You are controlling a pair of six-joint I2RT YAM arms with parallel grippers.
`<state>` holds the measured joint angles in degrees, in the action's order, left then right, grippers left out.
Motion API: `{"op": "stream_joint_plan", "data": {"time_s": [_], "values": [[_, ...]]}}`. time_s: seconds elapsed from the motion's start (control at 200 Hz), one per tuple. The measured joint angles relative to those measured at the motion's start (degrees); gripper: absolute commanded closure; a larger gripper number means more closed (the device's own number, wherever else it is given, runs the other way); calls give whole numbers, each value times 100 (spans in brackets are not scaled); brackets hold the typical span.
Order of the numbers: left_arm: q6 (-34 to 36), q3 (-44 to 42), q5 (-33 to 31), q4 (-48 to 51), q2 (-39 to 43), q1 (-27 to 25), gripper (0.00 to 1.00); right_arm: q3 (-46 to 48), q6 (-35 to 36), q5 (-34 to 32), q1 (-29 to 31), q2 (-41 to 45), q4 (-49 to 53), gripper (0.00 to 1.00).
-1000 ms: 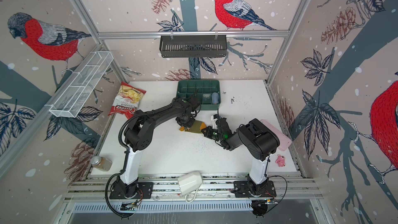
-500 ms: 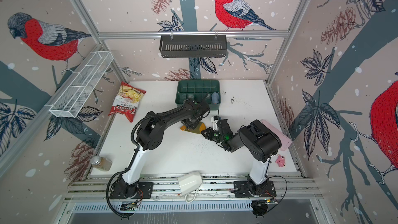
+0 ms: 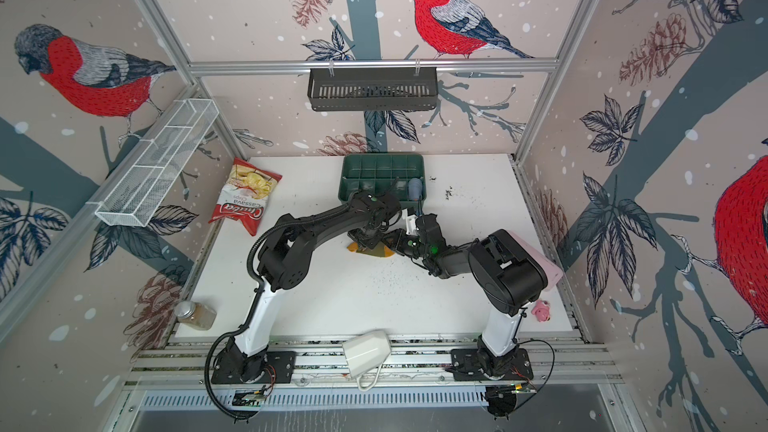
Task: Roll the socks
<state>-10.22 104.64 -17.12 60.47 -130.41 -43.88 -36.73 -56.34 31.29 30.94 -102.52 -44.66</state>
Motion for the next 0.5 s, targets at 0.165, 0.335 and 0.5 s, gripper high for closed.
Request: {"op": "stream_joint_plan", "data": {"time_s": [0.165,0.335,0.5], "values": [[98,-48,70,-68,48,31,98,-203,-48,63,-17,-293,-39,74],[127,-118,214,-127,96,85,98,-424,-72,144,-22,-463,-107,80],[166,-149,260,-160,122,98,98,-525,-240,313,-22,-680,-389,86]]}}
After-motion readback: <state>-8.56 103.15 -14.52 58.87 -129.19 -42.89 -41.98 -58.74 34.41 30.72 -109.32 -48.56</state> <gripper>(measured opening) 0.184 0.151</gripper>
